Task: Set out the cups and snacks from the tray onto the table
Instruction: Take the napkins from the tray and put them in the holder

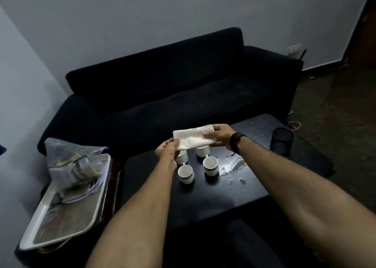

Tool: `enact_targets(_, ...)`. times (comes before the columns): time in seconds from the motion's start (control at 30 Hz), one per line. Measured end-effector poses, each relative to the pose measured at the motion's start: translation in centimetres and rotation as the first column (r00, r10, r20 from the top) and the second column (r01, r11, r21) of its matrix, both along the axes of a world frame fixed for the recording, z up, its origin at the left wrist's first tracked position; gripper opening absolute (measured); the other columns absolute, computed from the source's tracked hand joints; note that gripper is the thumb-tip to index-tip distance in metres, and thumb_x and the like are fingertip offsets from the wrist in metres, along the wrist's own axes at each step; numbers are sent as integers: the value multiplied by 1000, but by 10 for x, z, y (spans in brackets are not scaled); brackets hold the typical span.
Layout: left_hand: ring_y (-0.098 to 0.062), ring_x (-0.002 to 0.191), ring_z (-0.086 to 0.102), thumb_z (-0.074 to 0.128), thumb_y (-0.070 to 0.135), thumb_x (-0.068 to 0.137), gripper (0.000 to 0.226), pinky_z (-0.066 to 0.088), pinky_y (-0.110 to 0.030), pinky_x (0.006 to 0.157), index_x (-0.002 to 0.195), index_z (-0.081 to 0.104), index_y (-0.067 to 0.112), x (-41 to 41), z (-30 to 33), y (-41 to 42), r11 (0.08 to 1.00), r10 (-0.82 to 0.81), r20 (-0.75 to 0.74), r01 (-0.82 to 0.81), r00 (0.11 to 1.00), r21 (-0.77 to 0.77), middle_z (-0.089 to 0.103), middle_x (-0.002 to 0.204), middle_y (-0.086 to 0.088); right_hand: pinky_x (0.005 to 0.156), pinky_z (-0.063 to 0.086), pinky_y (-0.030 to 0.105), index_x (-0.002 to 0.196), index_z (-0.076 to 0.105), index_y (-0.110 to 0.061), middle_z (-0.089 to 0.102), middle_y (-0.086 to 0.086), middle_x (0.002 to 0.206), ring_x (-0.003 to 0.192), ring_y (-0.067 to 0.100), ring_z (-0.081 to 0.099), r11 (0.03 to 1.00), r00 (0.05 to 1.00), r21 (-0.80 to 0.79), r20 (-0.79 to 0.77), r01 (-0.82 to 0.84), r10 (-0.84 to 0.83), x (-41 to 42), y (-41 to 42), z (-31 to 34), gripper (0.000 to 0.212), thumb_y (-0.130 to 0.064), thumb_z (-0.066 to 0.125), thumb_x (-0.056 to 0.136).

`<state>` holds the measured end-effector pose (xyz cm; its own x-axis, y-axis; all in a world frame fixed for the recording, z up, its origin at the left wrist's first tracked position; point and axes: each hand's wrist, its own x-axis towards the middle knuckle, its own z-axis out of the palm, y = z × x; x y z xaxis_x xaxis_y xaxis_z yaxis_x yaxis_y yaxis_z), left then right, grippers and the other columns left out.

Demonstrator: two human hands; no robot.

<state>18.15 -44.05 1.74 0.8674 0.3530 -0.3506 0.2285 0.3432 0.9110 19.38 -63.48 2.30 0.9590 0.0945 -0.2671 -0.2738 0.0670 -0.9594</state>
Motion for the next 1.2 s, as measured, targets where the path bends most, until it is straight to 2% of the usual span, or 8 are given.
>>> enact_targets(0.2,-14,64,62,67,-7,85,22,51,-16,40,100,64,10,5,-11,-74,968,-248,-87,251,965,28,66,79,-5,46,55,19,103,66,-8,64,3,80,68,14,62,993,993,-19,-8,118,-118,-8,-75,-2,22,-2,73,83)
enact_targets(0.4,-6,47,67,71,6,87,9,52,-19,41,92,65,9,6,-28,-128,916,-389,-120,398,913,58,69,76,-4,40,51,19,89,65,-13,61,4,73,44,6,61,992,990,-25,-68,121,-123,-20,-136,-11,17,-28,61,96)
enact_targets(0.53,-9,52,70,71,3,86,22,54,-20,45,108,66,5,5,-35,-158,892,-448,-92,452,889,19,72,84,-7,38,49,19,90,63,-16,61,2,70,42,4,60,984,982,-36,-72,173,-175,-26,-166,-22,21,-33,56,98)
enact_targets(0.67,-14,62,70,66,-5,87,26,58,-23,49,112,67,2,5,-40,-186,852,-519,-81,523,851,27,71,87,-7,41,50,16,93,64,-11,62,-2,66,45,3,59,996,994,-46,-62,82,-85,-33,-200,-23,2,-9,64,92)
enact_targets(0.77,-13,61,70,65,-4,89,20,58,-22,50,106,65,5,6,-46,-204,822,-560,-101,567,822,61,70,86,-7,43,52,15,89,65,-10,60,2,73,57,9,59,985,991,-133,-63,109,-119,-35,-224,-20,16,6,66,86)
enact_targets(0.87,-12,54,68,66,6,91,19,55,-22,52,108,61,8,6,-56,-219,740,-629,-163,650,760,170,69,80,-7,41,52,18,97,66,-6,59,6,76,63,14,58,939,965,-233,-17,252,-263,-30,-250,-15,22,11,64,84)
enact_targets(1.0,-18,77,60,71,12,88,39,51,-28,69,124,60,5,10,-73,-236,576,-673,-259,710,693,405,66,97,-13,42,53,20,89,76,-16,66,6,74,61,14,63,753,915,-542,82,373,-394,-21,-280,-9,24,2,62,81)
enact_targets(1.2,-23,100,63,79,28,80,54,49,-30,82,129,60,16,21,-96,-249,353,-691,-351,719,632,599,65,114,-9,37,42,7,80,77,-17,71,8,83,58,7,60,611,897,-676,185,413,-402,4,-295,-5,27,0,56,80)
